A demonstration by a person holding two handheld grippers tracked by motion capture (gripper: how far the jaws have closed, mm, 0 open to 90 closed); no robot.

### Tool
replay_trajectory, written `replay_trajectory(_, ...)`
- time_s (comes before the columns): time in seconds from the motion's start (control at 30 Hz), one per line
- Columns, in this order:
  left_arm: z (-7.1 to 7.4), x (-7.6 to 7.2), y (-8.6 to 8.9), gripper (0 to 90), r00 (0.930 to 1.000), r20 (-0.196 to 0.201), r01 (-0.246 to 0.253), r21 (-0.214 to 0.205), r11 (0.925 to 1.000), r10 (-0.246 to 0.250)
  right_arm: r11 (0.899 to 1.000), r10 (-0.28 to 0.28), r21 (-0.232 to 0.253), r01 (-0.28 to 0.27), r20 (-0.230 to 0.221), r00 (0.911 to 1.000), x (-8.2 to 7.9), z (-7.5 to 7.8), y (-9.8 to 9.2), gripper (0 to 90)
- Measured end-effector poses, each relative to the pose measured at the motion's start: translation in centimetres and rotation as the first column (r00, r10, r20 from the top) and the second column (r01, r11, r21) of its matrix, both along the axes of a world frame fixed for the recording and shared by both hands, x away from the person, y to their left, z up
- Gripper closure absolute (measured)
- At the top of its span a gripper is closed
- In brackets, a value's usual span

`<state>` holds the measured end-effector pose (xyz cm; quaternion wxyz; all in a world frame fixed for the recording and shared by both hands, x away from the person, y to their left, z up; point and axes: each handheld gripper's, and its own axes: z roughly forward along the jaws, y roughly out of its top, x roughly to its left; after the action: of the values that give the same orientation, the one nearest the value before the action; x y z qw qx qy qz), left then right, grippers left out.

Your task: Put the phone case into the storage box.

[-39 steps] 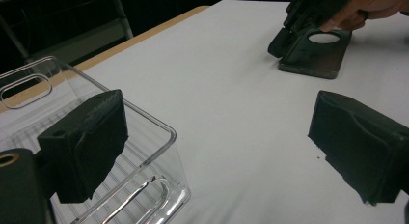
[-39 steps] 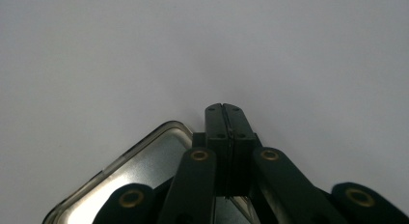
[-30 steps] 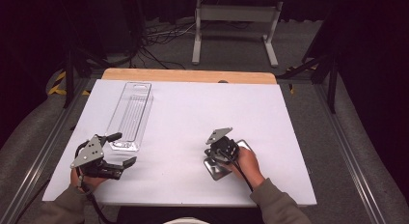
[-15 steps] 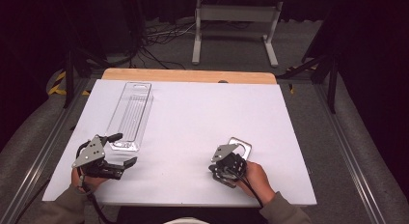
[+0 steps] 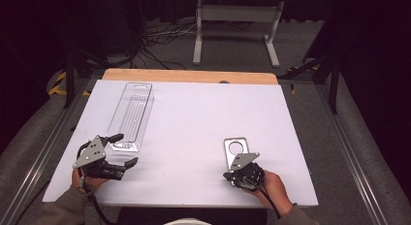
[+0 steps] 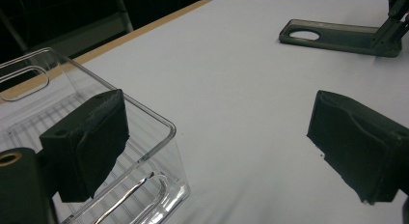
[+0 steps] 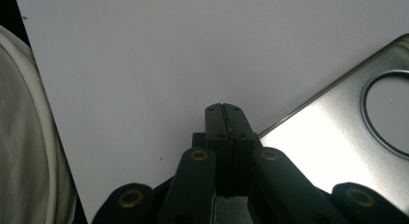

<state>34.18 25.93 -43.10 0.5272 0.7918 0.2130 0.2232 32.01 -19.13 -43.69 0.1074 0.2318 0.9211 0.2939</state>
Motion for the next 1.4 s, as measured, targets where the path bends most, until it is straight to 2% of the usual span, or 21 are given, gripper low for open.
replay_trajectory(0.2, 0.0, -0.1, 0.0, 7.7, 1.0000, 0.003, -0.005, -0.006, 1.0000, 0.005, 1.000, -0.012, -0.001, 0.012, 0.015, 0.9998, 0.0, 0.2, -0.7, 89.8)
replay_trajectory(0.27, 0.0, -0.1, 0.0, 7.7, 1.0000, 0.004, -0.006, -0.005, 1.0000, 0.006, 1.000, -0.016, 0.018, 0.015, 0.042, 0.9990, -0.1, 0.7, -1.0, 79.3)
replay_trajectory(0.37, 0.0, 0.0, 0.1, 7.7, 1.0000, 0.001, -0.006, 0.001, 1.0000, 0.006, 0.999, -0.028, 0.035, 0.026, 0.061, 0.9978, -0.1, 1.2, -1.2, 77.2)
replay_trajectory(0.4, 0.0, 0.0, 0.0, 7.6, 1.0000, 0.005, -0.009, 0.000, 1.0000, 0.009, 0.998, -0.041, 0.046, 0.038, 0.068, 0.9968, -0.1, 1.4, -1.3, 71.8)
replay_trajectory(0.43, 0.0, 0.0, 0.0, 7.6, 1.0000, 0.005, -0.008, 0.000, 1.0000, 0.008, 0.997, -0.070, 0.051, 0.066, 0.083, 0.9941, 0.2, 1.8, -1.5, 63.1)
replay_trajectory(0.57, 0.0, 0.0, -0.1, 7.6, 1.0000, 0.002, -0.006, 0.001, 1.0000, 0.006, 0.986, -0.158, 0.072, 0.151, 0.097, 0.9827, 1.7, 2.9, -2.6, 50.6)
replay_trajectory(0.67, -0.1, 0.0, -0.1, 7.6, 1.0000, 0.001, -0.006, 0.005, 1.0000, 0.006, 0.972, -0.230, 0.070, 0.226, 0.070, 0.9706, 3.8, 3.4, -3.7, 45.9)
replay_trajectory(0.77, -0.1, 0.1, -0.1, 7.9, 0.9999, -0.012, -0.001, 0.008, 1.0000, 0.001, 0.963, -0.268, 0.034, 0.269, -0.033, 0.9629, 6.3, 3.3, -4.3, 45.2)
replay_trajectory(0.8, -0.2, 0.2, -0.2, 8.3, 0.9998, -0.020, 0.006, 0.010, 0.9999, -0.006, 0.957, -0.289, 0.013, 0.291, -0.071, 0.9547, 7.3, 3.2, -4.4, 46.3)
replay_trajectory(0.83, -0.2, 0.2, -0.2, 8.3, 0.9998, -0.020, 0.006, 0.010, 0.9999, -0.006, 0.957, -0.289, 0.013, 0.291, -0.071, 0.9547, 7.3, 3.2, -4.4, 46.3)
replay_trajectory(0.87, -0.3, 0.2, -0.2, 8.3, 0.9996, -0.027, 0.012, 0.016, 0.9998, -0.011, 0.951, -0.306, 0.004, 0.308, -0.109, 0.9458, 8.3, 3.0, -4.5, 43.8)
replay_trajectory(0.9, -0.4, 0.3, -0.2, 8.3, 0.9995, -0.029, 0.016, 0.017, 0.9997, -0.016, 0.938, -0.346, -0.034, 0.345, -0.132, 0.9288, 9.9, 2.8, -4.6, 36.7)
replay_trajectory(0.93, -0.4, 0.3, -0.2, 8.3, 0.9995, -0.029, 0.016, 0.017, 0.9997, -0.016, 0.938, -0.346, -0.034, 0.345, -0.132, 0.9288, 9.9, 2.8, -4.6, 36.7)
replay_trajectory(0.97, -0.4, 0.3, -0.2, 8.3, 0.9994, -0.029, 0.018, 0.019, 0.9997, -0.017, 0.931, -0.364, -0.034, 0.363, -0.147, 0.9198, 10.6, 2.8, -4.8, 34.9)
replay_trajectory(1.03, -0.5, 0.4, -0.2, 8.3, 0.9993, -0.031, 0.019, 0.019, 0.9996, -0.019, 0.929, -0.369, -0.037, 0.368, -0.169, 0.9140, 11.5, 2.9, -4.9, 32.0)
replay_trajectory(1.07, -0.5, 0.4, -0.3, 8.3, 0.9992, -0.033, 0.020, 0.019, 0.9996, -0.020, 0.922, -0.386, -0.042, 0.385, -0.164, 0.9076, 12.0, 2.9, -4.9, 30.1)
replay_trajectory(1.1, -0.5, 0.4, -0.3, 8.3, 0.9992, -0.034, 0.020, 0.021, 0.9996, -0.020, 0.920, -0.392, -0.059, 0.388, -0.190, 0.8999, 12.6, 2.8, -4.9, 23.8)
replay_trajectory(1.17, -0.6, 0.4, -0.3, 8.6, 0.9990, -0.039, 0.021, 0.023, 0.9995, -0.020, 0.921, -0.390, -0.084, 0.381, -0.203, 0.8980, 12.9, 2.7, -4.7, 19.9)
replay_trajectory(1.27, -0.6, 0.4, -0.4, 10.0, 0.9983, -0.049, 0.032, 0.034, 0.9989, -0.030, 0.902, -0.429, -0.150, 0.406, -0.191, 0.8827, 13.5, 2.2, -4.1, 7.7)
replay_trajectory(1.3, -0.6, 0.4, -0.4, 10.0, 0.9983, -0.048, 0.034, 0.039, 0.9987, -0.032, 0.896, -0.434, -0.189, 0.401, -0.192, 0.8801, 13.8, 1.8, -3.8, 9.0)
replay_trajectory(1.4, -0.6, 0.4, -0.4, 9.9, 0.9984, -0.045, 0.035, 0.039, 0.9986, -0.034, 0.900, -0.427, -0.187, 0.394, -0.194, 0.8829, 13.9, 1.7, -3.8, 17.7)
